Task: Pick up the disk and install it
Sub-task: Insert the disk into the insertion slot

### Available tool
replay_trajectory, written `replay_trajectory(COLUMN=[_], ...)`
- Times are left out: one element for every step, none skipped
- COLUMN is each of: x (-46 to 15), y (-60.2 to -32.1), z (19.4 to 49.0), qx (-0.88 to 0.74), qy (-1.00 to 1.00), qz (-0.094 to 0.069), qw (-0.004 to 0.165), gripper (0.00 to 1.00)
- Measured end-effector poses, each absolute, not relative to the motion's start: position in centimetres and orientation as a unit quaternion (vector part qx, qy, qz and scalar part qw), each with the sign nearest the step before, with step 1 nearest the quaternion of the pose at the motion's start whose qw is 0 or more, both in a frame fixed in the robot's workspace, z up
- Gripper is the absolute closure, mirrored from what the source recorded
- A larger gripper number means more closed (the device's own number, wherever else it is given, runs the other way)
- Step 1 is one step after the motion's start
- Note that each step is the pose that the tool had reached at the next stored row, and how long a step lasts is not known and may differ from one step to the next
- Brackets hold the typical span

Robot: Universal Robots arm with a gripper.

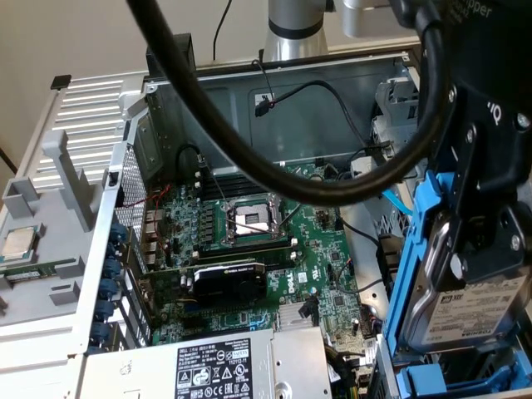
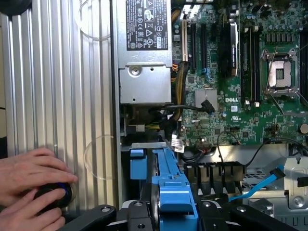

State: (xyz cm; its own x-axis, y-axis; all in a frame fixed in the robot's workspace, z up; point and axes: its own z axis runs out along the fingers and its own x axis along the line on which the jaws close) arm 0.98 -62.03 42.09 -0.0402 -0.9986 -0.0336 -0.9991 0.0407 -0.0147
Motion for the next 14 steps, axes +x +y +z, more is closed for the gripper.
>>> replay_trajectory(x=[0.98, 0.98, 0.98, 0.99, 0.99, 1.00, 1.01, 1.03, 1.06, 1.12, 1.21, 1.28, 1.27, 1.28], y=[-62.04, -62.06, -62.08, -62.08, -62.08, -62.10, -62.10, -62.10, -62.10, -62.10, -62.10, -62.10, -62.10, -62.10], z=[42.09, 42.09, 42.09, 42.09, 42.08, 42.09, 42.09, 42.08, 42.07, 42.07, 42.07, 42.06, 42.05, 42.04], qx=[-0.693, -0.693, -0.693, -0.693, -0.693, -0.693, -0.693, -0.693, -0.693, -0.693, -0.693, -0.693, -0.693, -0.693], qy=[0.721, 0.721, 0.721, 0.721, 0.721, 0.721, 0.721, 0.721, 0.721, 0.721, 0.721, 0.721, 0.721, 0.721], qz=[0.006, 0.006, 0.006, 0.006, 0.006, 0.006, 0.006, 0.006, 0.006, 0.006, 0.006, 0.006, 0.006, 0.005], qw=[0.017, 0.017, 0.017, 0.017, 0.017, 0.017, 0.017, 0.017, 0.017, 0.017, 0.017, 0.017, 0.017, 0.017], gripper=[0.63, 0.63, 0.63, 0.63, 0.63, 0.63, 0.63, 0.63, 0.63, 0.63, 0.63, 0.63, 0.63, 0.63])
